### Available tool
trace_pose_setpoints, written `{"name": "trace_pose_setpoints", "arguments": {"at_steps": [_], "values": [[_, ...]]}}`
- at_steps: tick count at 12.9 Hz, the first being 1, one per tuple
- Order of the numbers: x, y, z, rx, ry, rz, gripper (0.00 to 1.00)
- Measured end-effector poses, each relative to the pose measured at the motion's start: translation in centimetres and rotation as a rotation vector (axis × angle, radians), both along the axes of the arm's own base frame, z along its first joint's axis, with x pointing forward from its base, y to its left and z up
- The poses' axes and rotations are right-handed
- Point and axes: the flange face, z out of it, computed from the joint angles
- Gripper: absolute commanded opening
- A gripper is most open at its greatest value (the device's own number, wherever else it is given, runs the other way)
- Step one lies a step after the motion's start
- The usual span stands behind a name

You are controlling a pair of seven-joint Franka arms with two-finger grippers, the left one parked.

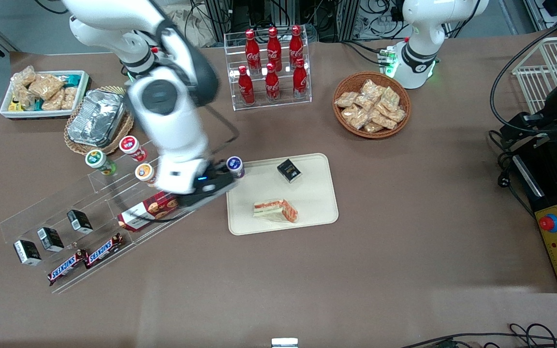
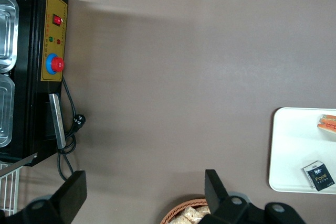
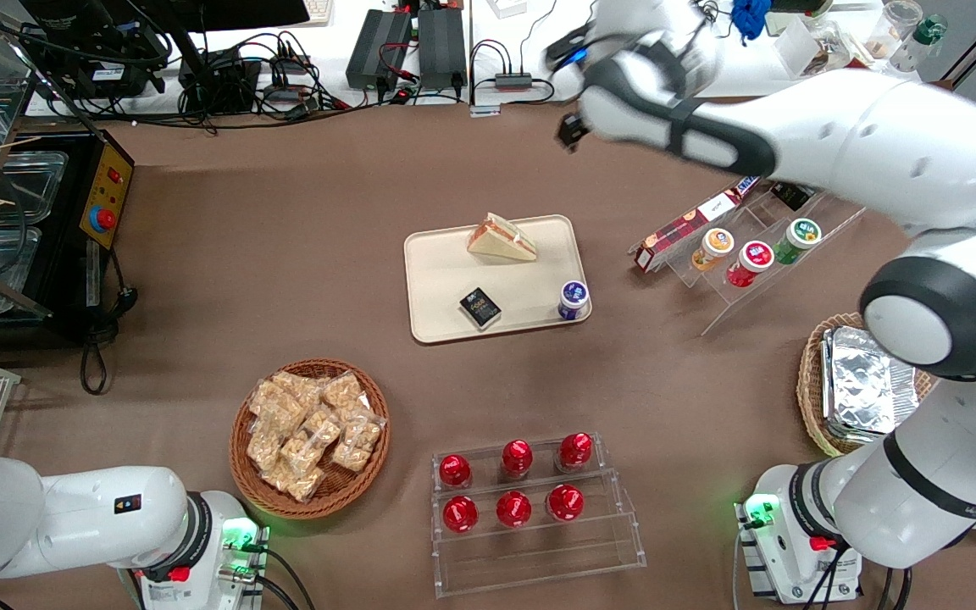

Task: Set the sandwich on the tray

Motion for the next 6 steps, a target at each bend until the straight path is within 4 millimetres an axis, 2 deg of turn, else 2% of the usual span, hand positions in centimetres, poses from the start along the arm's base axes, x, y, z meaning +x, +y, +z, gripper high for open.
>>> {"name": "trace_pose_setpoints", "arguments": {"at_steps": [2,4,5,6], "values": [[1.4,-7.4,2.6,0.045,0.036,-0.14,0.99],[2.6,-15.5,4.0,0.083,0.057,-0.277,0.99],[2.8,-19.2,4.5,0.086,0.072,-0.334,0.99],[2.5,-22.0,5.2,0.085,0.086,-0.376,0.99]]}}
